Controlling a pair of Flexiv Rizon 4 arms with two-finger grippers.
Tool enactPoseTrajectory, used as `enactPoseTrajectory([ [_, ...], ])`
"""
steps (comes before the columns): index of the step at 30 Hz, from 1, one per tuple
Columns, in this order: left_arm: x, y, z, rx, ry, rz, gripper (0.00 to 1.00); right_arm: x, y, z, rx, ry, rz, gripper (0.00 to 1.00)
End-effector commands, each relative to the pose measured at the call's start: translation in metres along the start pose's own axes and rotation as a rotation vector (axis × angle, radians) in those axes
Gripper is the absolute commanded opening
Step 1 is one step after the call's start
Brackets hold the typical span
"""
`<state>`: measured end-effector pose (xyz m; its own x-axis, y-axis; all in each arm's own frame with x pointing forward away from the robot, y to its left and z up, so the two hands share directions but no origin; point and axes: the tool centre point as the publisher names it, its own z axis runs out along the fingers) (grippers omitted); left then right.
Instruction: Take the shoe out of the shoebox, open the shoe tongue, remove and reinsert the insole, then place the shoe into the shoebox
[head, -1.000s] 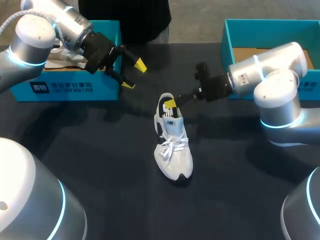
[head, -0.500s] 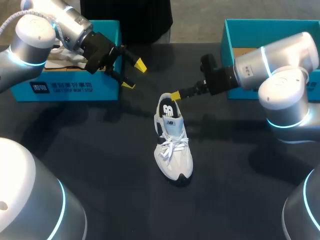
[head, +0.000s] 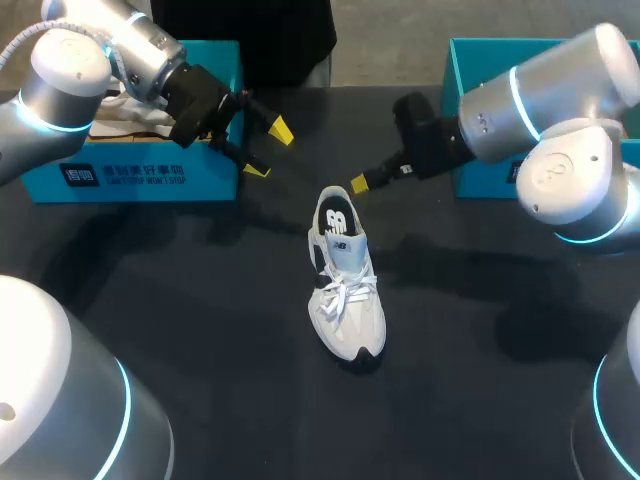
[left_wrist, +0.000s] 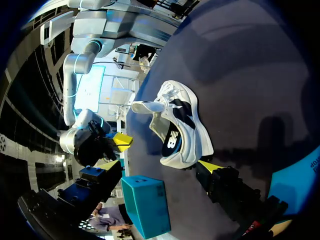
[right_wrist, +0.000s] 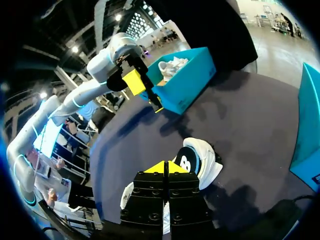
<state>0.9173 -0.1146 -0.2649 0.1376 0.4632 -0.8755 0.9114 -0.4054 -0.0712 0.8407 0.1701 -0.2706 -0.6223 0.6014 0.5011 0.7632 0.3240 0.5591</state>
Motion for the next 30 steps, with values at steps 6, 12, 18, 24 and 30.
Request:
enactPoseTrajectory([
  [6, 0.001, 0.001, 0.000, 0.003, -0.001, 0.002, 1.00, 0.002, 0.001, 0.001, 0.004, -0.058, 0.002, 0.00],
  [12, -0.007, -0.005, -0.013, -0.006, 0.034, 0.012, 1.00, -0.005, -0.002, 0.012, 0.009, -0.144, 0.061, 0.00],
  [18, -0.009, -0.011, -0.034, -0.036, 0.084, 0.023, 1.00, -0.009, -0.008, 0.019, 0.110, -0.304, 0.071, 0.00],
  [24, -0.011, -0.014, -0.060, -0.068, 0.080, 0.023, 1.00, -0.007, -0.010, 0.029, 0.142, -0.374, 0.086, 0.00],
  [30, -0.010, -0.020, -0.078, -0.083, 0.093, 0.019, 1.00, -0.007, -0.012, 0.036, 0.122, -0.464, 0.141, 0.00],
])
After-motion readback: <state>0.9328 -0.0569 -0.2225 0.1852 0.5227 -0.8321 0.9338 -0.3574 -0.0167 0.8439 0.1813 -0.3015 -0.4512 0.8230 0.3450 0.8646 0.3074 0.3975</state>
